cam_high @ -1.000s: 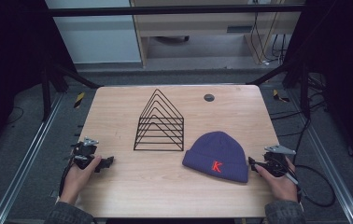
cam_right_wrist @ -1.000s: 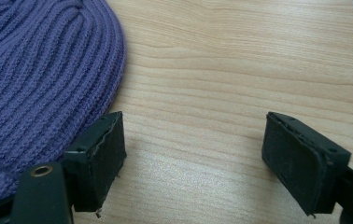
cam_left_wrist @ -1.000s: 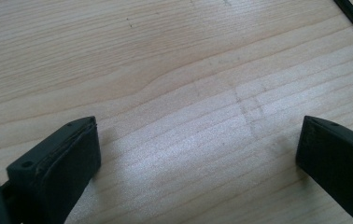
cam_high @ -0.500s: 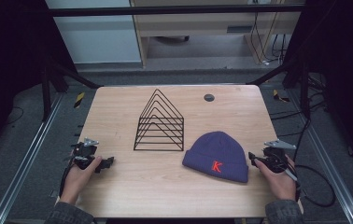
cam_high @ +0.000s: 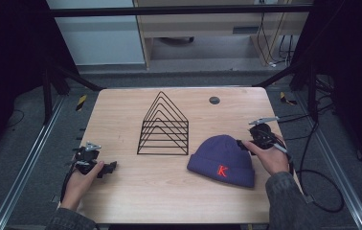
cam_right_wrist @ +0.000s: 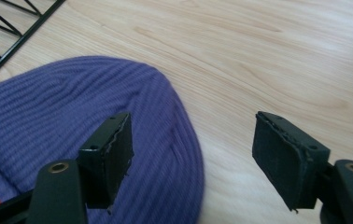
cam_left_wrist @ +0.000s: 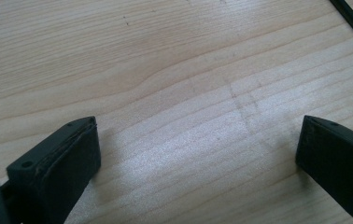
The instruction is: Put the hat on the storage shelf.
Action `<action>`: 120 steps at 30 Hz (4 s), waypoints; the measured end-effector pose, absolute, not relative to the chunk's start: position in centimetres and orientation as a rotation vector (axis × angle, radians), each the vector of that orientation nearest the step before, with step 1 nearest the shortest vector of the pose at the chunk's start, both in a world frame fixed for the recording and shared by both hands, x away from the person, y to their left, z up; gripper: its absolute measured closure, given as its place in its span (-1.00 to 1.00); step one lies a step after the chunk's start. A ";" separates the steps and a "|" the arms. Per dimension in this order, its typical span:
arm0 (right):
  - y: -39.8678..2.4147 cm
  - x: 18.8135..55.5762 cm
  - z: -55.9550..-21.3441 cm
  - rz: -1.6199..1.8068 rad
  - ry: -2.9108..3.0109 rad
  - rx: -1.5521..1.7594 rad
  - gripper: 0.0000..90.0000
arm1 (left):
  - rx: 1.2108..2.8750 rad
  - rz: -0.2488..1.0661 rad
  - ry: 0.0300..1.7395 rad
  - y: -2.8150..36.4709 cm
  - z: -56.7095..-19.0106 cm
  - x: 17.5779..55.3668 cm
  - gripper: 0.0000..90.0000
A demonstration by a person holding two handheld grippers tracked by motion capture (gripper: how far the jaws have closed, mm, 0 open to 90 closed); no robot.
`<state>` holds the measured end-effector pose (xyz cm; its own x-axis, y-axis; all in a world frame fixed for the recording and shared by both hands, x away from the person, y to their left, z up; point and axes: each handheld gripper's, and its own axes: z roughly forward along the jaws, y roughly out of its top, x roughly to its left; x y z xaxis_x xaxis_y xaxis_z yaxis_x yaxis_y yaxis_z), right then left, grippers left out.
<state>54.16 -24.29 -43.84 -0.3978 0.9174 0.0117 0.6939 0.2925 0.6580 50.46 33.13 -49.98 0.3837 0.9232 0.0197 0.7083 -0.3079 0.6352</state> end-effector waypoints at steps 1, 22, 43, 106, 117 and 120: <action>-23.6 55.4 -44.0 0.816 2.235 1.442 -0.27 | 2.110 0.524 1.397 33.1 -50.0 50.5 -1.00; -20.1 59.5 -47.3 0.840 2.318 1.525 -0.06 | 2.107 0.519 1.392 32.9 -50.0 50.6 -1.00; -20.0 58.4 -46.5 0.892 2.398 1.463 0.71 | 2.118 0.514 1.385 32.8 -50.0 50.6 -1.00; -17.8 51.4 -25.1 1.281 2.175 0.950 0.73 | 1.867 0.550 0.946 27.0 -33.1 51.5 -0.77; -17.9 51.7 -22.8 1.291 2.102 0.969 0.73 | 1.870 0.554 0.905 25.5 -32.0 51.2 -0.82; -17.8 52.2 -22.5 1.317 2.085 0.976 0.73 | 1.894 0.553 0.894 24.9 -31.7 51.3 -0.82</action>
